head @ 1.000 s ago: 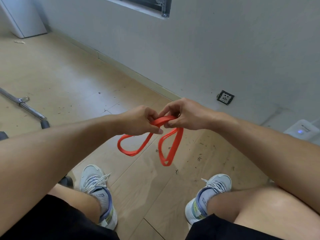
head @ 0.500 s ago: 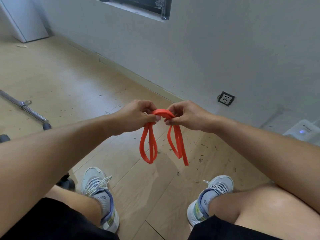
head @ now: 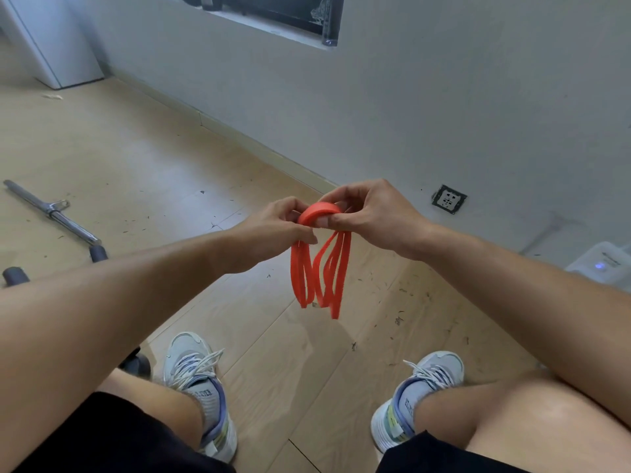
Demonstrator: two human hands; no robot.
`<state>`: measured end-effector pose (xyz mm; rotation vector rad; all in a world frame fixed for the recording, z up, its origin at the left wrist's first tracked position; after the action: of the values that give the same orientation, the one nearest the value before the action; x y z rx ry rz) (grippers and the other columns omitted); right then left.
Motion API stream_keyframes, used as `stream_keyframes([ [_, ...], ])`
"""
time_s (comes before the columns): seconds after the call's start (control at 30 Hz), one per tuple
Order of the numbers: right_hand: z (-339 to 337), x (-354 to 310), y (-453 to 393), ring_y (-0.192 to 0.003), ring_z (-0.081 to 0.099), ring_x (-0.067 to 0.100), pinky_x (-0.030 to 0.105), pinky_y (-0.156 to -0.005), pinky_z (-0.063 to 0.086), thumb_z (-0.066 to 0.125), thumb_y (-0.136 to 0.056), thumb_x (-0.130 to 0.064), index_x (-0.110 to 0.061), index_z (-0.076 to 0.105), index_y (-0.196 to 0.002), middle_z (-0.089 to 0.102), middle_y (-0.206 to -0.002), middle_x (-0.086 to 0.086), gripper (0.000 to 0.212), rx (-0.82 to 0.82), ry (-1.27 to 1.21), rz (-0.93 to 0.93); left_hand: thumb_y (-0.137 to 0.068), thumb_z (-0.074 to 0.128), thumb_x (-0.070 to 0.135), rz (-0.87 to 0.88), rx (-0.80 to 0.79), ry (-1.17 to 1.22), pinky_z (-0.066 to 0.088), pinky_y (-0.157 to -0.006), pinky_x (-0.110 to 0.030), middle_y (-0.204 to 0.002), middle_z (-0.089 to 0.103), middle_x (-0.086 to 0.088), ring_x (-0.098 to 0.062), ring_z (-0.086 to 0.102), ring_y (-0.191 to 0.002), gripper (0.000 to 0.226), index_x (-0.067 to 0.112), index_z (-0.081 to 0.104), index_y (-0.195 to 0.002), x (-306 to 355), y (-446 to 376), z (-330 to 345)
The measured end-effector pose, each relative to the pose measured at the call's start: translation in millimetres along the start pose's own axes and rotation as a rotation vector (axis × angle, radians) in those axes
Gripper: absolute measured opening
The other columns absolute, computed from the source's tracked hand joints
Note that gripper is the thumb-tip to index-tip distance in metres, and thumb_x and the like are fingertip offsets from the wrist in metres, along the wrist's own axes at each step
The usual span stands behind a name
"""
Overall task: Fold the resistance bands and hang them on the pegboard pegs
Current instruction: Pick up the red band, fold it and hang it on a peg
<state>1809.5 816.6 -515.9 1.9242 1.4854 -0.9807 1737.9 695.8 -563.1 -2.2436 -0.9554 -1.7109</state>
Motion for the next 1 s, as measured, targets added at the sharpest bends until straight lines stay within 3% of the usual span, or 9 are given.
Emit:
stream_keyframes([
  [0.1,-2,-7,0,-0.089,0.074,0.020,0.031,-0.083,0.062,0.081,-0.089,-0.024,-0.013,0.073,-0.121,0.075,-0.096,0.003,0.035,0.044,-0.012,-0.019,-0.085,0.075,0.007,-0.004,-0.074,0.035,0.051,-0.098,-0.036,-0.115,0.068,-0.007,-0.023,0.066,-0.110,0.050,0.020,0.054,-0.128,0,1,6],
  [0.27,-4,-17,2,-0.081,0.078,0.016,0.026,-0.078,0.064,0.078,-0.090,-0.018,-0.008,0.070,-0.122,0.076,-0.093,0.003,0.034,0.096,-0.127,-0.037,-0.067,0.091,0.041,0.049,-0.062,0.011,0.057,-0.087,-0.029,-0.119,0.068,0.007,-0.015,0.069,-0.106,0.082,0.034,0.045,-0.135,2,-1,13],
  [0.37,-2,-23,3,-0.083,0.077,0.018,0.026,-0.077,0.064,0.080,-0.089,-0.018,-0.010,0.071,-0.120,0.075,-0.094,0.006,0.033,0.124,-0.180,-0.046,-0.073,0.089,0.032,0.121,-0.010,0.030,0.056,-0.070,-0.018,-0.111,0.066,0.014,-0.009,0.067,-0.101,0.067,0.044,0.046,-0.124,11,4,20],
  [0.5,-3,-24,3,-0.091,0.076,0.023,0.032,-0.081,0.065,0.084,-0.086,-0.020,-0.012,0.072,-0.115,0.075,-0.098,0.008,0.032,0.180,-0.296,-0.010,-0.074,0.089,0.030,0.142,0.075,0.060,0.056,-0.082,-0.029,-0.111,0.068,0.015,-0.010,0.066,-0.104,0.071,0.041,0.045,-0.129,11,2,25],
  [0.67,-4,-10,0,-0.092,0.076,0.028,0.045,-0.085,0.064,0.084,-0.084,-0.010,-0.009,0.072,-0.109,0.072,-0.089,0.007,0.028,0.227,-0.600,0.107,-0.082,0.081,0.020,0.090,0.139,0.025,0.056,-0.073,-0.026,-0.098,0.073,0.003,-0.013,0.072,-0.090,0.037,0.031,0.059,-0.109,6,0,18],
  [0.83,-18,9,-3,-0.088,0.072,0.025,0.041,-0.088,0.063,0.078,-0.089,-0.008,-0.009,0.071,-0.108,0.069,-0.095,0.011,0.020,0.235,-0.698,0.192,-0.085,0.072,0.015,0.038,0.036,-0.108,0.057,-0.075,-0.030,-0.082,0.066,-0.005,-0.018,0.068,-0.078,0.016,0.010,0.061,-0.096,8,-1,15],
  [0.9,-24,21,-4,-0.087,0.071,0.021,0.037,-0.084,0.063,0.076,-0.091,-0.010,-0.010,0.072,-0.109,0.070,-0.096,0.008,0.018,0.245,-0.721,0.235,-0.085,0.071,0.015,-0.002,-0.030,-0.196,0.057,-0.076,-0.031,-0.079,0.062,-0.004,-0.018,0.063,-0.075,0.014,0.012,0.058,-0.088,2,-2,14],
  [1.0,-38,41,-4,-0.089,0.072,0.017,0.037,-0.084,0.063,0.074,-0.094,-0.013,-0.011,0.073,-0.112,0.073,-0.096,0.004,0.019,0.273,-0.661,0.289,-0.085,0.070,0.015,-0.047,-0.060,-0.346,0.057,-0.071,-0.030,-0.083,0.064,-0.004,-0.020,0.065,-0.077,0.013,0.015,0.060,-0.094,-14,-2,6],
])
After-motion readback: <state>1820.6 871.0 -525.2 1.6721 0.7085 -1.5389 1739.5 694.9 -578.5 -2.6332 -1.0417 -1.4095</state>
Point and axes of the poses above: each hand's wrist, its own y-axis away from the middle knuckle, its own z-axis out of the palm, x = y × z, the point moved 9 cm from there along -y, towards the middle knuckle
